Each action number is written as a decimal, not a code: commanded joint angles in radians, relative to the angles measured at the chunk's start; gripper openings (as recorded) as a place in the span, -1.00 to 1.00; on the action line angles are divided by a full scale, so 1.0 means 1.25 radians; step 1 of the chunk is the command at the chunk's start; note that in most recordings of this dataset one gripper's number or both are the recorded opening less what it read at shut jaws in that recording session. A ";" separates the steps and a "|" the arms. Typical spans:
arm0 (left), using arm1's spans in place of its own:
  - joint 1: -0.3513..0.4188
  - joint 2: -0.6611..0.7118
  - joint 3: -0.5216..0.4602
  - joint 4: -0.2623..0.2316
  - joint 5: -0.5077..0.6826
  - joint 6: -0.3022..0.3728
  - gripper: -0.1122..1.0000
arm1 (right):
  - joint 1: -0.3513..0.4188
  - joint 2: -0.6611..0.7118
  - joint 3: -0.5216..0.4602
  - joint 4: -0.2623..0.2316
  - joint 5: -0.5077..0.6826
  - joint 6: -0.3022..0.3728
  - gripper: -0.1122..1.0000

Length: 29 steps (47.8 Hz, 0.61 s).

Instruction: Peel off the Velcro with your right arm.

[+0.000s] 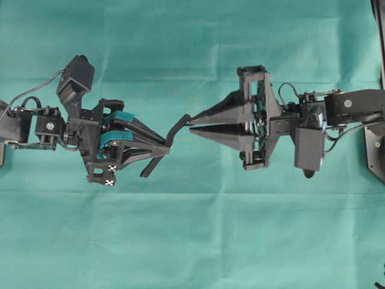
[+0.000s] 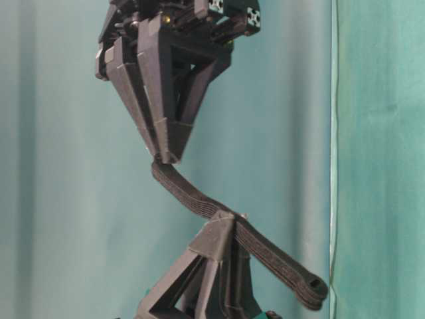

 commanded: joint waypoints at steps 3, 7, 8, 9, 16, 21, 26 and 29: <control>0.004 -0.007 -0.007 0.001 -0.004 0.000 -0.62 | 0.001 -0.012 -0.015 0.002 -0.010 0.001 -0.96; 0.004 -0.007 -0.007 0.001 -0.004 0.000 -0.62 | 0.002 -0.012 -0.011 0.002 -0.010 0.001 -0.97; 0.002 -0.007 -0.007 0.001 -0.004 0.000 -0.62 | 0.002 -0.012 -0.011 0.002 -0.010 0.001 -0.97; 0.004 -0.006 -0.007 0.001 -0.004 0.000 -0.62 | 0.002 -0.012 -0.011 0.002 -0.010 0.002 -0.97; 0.004 -0.006 -0.010 0.001 -0.004 0.000 -0.62 | 0.002 -0.012 -0.006 0.001 -0.007 0.005 -0.97; 0.004 -0.006 -0.011 0.001 -0.004 0.000 -0.62 | 0.005 -0.011 0.002 0.002 -0.006 0.007 -0.97; 0.004 -0.006 -0.012 0.001 -0.004 0.001 -0.62 | 0.016 -0.007 0.010 0.001 -0.006 0.007 -0.97; 0.004 -0.007 -0.013 0.001 -0.004 0.000 -0.62 | 0.025 -0.001 0.011 0.001 -0.006 0.007 -0.97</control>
